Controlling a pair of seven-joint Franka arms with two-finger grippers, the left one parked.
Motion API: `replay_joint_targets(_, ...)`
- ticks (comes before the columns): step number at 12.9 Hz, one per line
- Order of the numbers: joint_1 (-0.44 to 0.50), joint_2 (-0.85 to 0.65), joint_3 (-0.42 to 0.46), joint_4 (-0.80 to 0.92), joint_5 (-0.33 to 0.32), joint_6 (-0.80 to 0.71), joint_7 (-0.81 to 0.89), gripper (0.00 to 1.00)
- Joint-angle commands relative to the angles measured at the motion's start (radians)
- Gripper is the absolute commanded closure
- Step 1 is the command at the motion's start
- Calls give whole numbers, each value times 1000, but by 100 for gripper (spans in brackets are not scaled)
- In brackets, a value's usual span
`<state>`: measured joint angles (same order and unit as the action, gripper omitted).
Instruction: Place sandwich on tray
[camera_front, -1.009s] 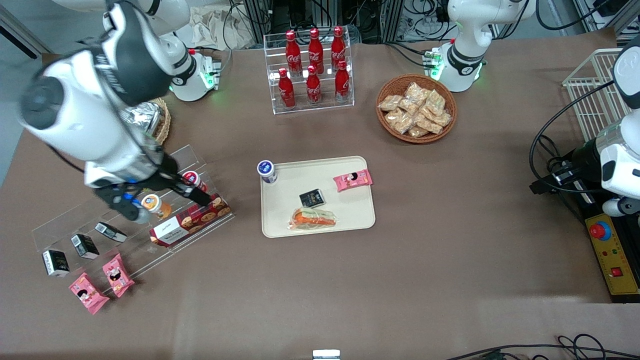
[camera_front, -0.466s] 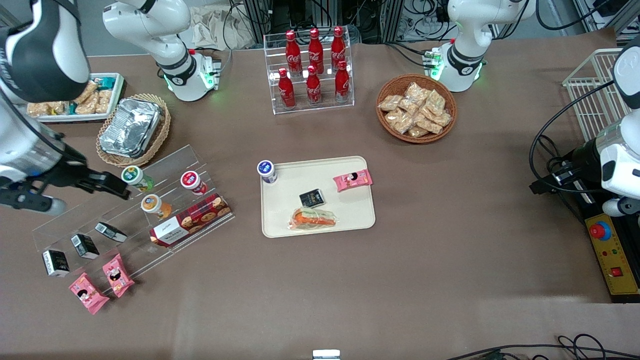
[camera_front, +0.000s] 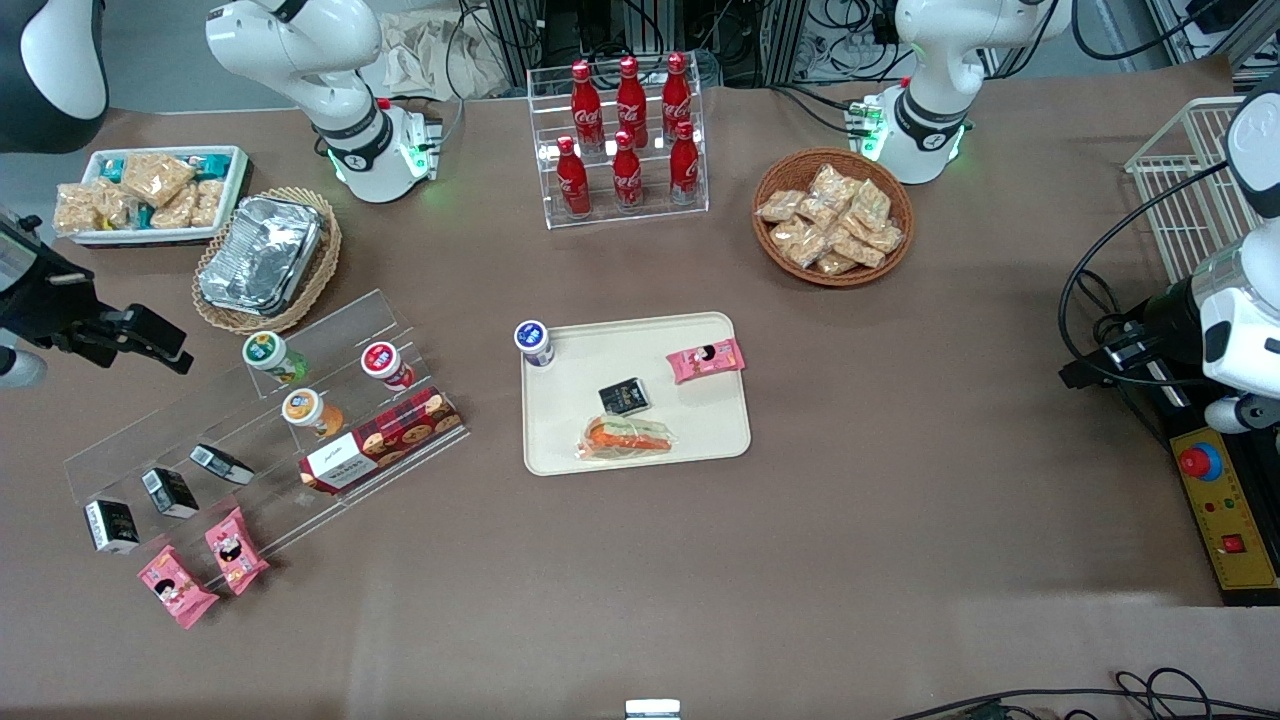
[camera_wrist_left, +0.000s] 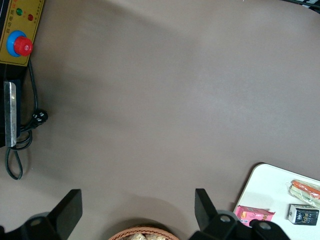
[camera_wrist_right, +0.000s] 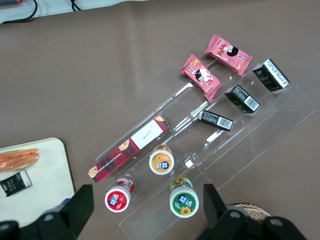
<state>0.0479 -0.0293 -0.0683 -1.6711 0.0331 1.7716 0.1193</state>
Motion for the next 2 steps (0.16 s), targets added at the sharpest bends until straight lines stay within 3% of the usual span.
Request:
replay_joint_targets(1, -7, -3, 10, 34, -15, -11, -18, 2)
replay_joint_targets(2, -3, -3, 10, 34, -16, -14, -18, 2)
